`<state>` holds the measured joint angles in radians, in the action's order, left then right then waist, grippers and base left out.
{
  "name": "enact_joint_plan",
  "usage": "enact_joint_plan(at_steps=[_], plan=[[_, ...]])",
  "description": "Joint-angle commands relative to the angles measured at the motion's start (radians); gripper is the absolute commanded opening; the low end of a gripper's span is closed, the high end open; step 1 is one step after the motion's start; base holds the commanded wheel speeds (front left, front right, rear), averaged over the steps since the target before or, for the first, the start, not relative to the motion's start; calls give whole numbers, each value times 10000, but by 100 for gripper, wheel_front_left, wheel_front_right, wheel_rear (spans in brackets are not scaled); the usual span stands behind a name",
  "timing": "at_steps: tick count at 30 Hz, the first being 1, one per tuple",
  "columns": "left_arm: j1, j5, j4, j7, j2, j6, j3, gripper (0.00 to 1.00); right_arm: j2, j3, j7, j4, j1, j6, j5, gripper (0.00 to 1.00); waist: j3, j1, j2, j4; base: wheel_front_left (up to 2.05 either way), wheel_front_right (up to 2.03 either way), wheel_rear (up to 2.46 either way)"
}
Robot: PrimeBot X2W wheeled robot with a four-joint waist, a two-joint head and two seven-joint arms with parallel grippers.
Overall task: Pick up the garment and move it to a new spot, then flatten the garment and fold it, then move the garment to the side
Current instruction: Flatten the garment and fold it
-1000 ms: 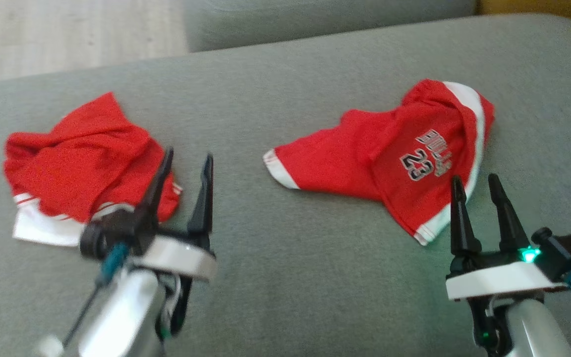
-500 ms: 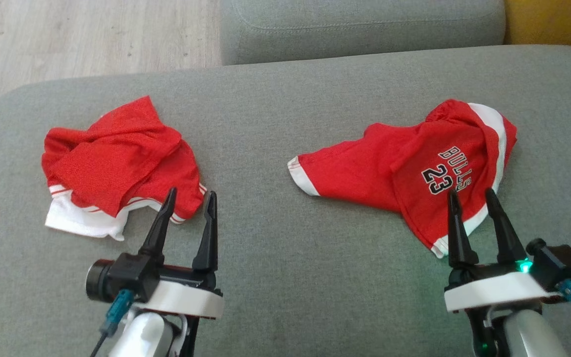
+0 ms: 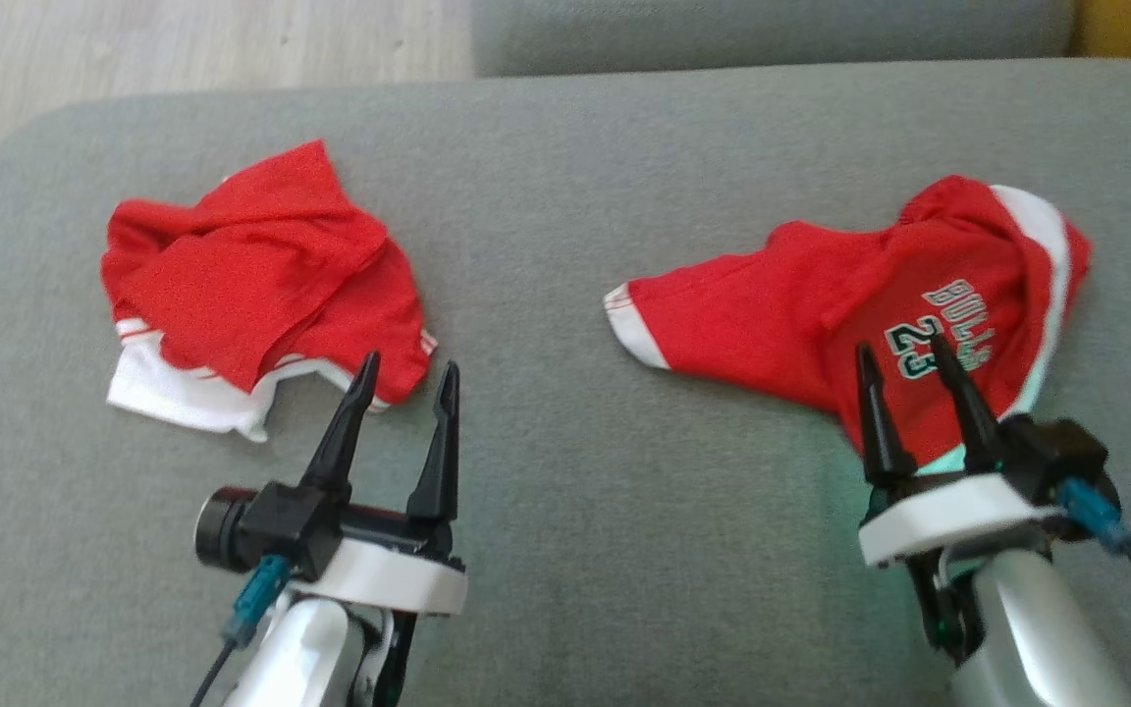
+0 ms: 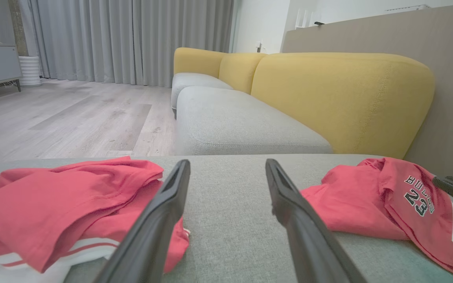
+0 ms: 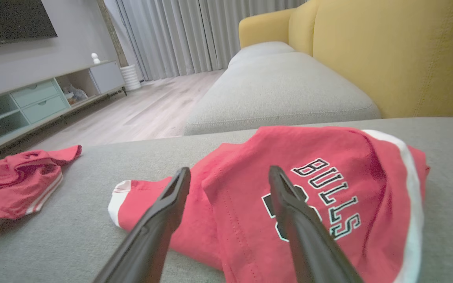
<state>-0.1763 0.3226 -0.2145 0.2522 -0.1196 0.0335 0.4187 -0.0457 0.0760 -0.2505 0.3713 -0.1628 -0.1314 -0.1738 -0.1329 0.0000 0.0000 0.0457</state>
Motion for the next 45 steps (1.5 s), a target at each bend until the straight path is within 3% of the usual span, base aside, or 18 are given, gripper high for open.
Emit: enact_joint_plan(at_steps=[1, 14, 15, 16, 22, 31, 40, 45], plan=[[-620, -143, 230, 95, 37, -75, -378, 100, -45, 62, 73, 205, -704, 7, 244, 100, -312, 0, 0, 323, 0, 0, 0], [-913, -385, 91, 95, 387, -306, -489, 100, -45, -490, 301, 2618, -2390, 7, 1209, 100, -874, 0, 0, 903, 0, 0, 0], [-926, -399, 81, 95, 406, -323, -501, 100, -45, -535, 283, 2792, -2500, 7, 1240, 78, -881, 0, 0, 922, 0, 0, 0], [-936, -412, 68, 95, 424, -338, -515, 100, -45, -578, 244, 2929, -2608, 7, 1233, 0, -878, 0, 0, 932, 0, 0, 0], [-874, -485, -44, 95, 487, -379, -675, 100, -45, -382, -51, 2912, -2973, 7, 757, 0, -636, 0, 0, 818, 0, 0, 0], [-585, -509, -115, 95, 579, -469, -799, 100, -45, -97, -109, 946, -3164, 7, 410, 0, 88, 0, 0, 730, 0, 0, 0], [-277, -368, -89, 95, 652, -484, -975, 100, -45, 866, 390, -246, -5268, 7, -132, 0, 699, 0, 0, 904, 0, 0, 0], [-104, -326, 7, 95, 669, -428, -1081, 100, -45, 662, 479, -813, -6511, 7, -986, 0, 844, 0, 0, 853, 0, 0, 0]])
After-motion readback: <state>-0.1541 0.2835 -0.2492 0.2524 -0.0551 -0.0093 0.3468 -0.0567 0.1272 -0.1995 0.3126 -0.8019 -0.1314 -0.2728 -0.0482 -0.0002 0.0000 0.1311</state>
